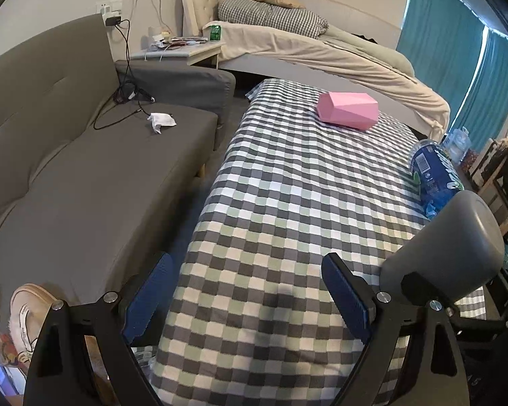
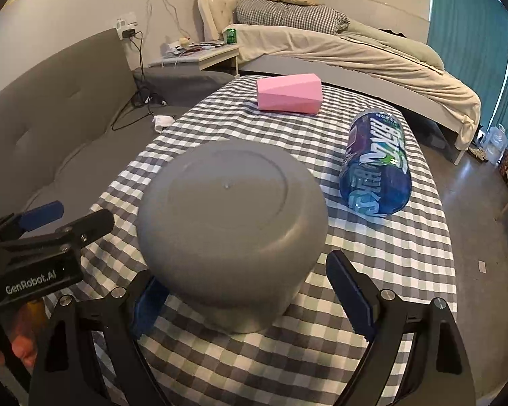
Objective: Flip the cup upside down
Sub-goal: 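Turn the cup open end down with the right tool, lower it, open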
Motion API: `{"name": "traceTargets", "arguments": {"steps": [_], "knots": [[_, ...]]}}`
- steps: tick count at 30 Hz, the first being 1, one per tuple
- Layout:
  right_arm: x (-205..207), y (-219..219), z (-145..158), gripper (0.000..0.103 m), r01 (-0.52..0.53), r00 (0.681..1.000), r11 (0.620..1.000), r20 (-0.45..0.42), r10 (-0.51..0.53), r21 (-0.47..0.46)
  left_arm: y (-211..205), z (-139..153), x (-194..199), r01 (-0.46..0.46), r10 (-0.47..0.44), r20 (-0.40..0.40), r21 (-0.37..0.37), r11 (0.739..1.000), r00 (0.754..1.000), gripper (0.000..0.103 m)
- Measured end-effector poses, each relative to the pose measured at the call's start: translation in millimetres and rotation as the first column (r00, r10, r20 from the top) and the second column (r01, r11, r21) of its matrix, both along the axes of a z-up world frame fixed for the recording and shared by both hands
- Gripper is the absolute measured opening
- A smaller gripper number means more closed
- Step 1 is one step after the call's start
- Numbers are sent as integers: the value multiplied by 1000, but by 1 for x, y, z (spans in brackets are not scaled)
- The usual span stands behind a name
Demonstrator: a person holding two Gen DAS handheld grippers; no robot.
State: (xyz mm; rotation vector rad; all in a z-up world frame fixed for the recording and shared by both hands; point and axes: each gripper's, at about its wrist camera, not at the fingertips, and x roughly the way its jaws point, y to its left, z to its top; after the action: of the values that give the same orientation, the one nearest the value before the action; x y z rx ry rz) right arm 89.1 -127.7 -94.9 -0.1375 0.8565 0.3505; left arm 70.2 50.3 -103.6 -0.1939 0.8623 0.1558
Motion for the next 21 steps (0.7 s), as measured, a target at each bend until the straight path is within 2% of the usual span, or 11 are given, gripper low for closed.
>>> {"name": "traceTargets", "arguments": {"steps": [2,5,9,17,21], "knots": [[3,2,-4,87,-5,1000,1000,-12,5,-8,-2,-2,2,-2,2,-4,7,1000,1000,93],[5,8,-8,72,-32,999,999,-19,32,-12,-3,-5,5,-6,6,-11,13,1000,1000,93],[8,14,-12,72,-28,1000,999,3,28,-38,-1,-6,5,-9,9,-17,27,1000,1000,93],[25,16,-13,72,6,999,999,33,-5,-35,2,-3,4,-1,1,2,21,1000,1000,93],[35,15,-14,72,33,999,999,39,-32,-20,-1,-1,2,22,-22,3,46,999,1000,93]]}}
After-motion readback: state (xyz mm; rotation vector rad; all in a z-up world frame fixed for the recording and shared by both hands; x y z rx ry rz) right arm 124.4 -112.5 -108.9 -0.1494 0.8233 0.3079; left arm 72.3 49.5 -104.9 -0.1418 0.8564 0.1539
